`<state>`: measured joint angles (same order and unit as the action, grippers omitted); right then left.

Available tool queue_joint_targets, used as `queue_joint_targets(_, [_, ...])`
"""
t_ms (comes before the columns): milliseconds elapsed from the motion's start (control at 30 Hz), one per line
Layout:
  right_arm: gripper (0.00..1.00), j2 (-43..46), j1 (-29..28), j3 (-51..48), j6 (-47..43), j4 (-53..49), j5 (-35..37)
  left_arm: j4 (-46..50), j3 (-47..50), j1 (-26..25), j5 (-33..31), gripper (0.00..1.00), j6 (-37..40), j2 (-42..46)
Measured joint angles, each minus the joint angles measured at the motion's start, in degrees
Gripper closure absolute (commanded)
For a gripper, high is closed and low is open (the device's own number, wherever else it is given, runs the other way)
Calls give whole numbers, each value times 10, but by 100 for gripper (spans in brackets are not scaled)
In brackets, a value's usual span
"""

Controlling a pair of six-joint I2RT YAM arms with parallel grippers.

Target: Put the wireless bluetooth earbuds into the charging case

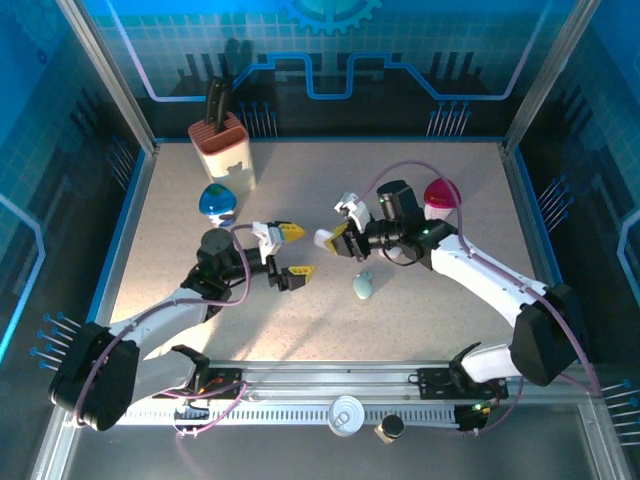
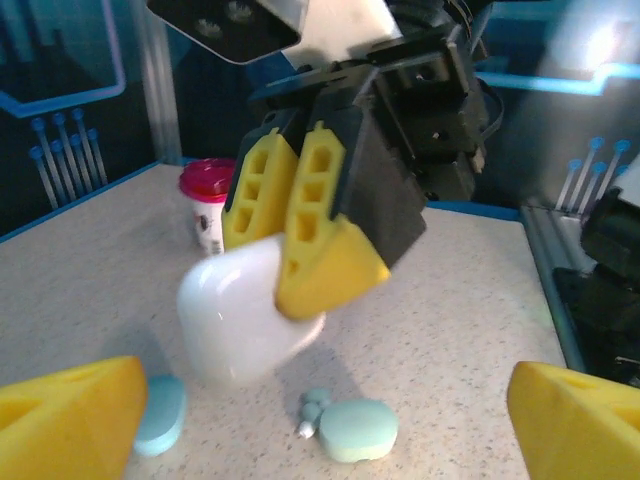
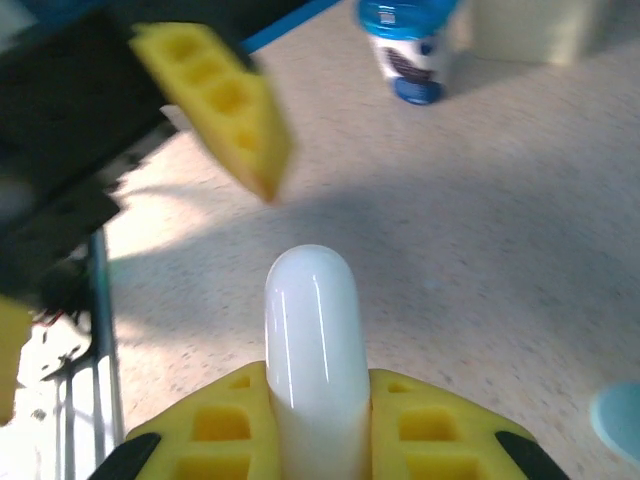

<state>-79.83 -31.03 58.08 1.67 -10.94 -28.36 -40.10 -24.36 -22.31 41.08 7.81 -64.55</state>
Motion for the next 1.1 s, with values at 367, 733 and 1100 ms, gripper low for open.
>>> queue_joint_targets(367, [88, -180, 2, 19, 139, 20, 47, 115, 0, -25, -85, 1, 99, 19])
queue_joint_targets(733, [52, -278, -22, 54, 188, 11, 93, 146, -7, -34, -104, 1, 117, 15])
queue_joint_targets(1100, [33, -114, -37, 45, 181, -93, 270, 141, -7, -35, -129, 1, 117, -11])
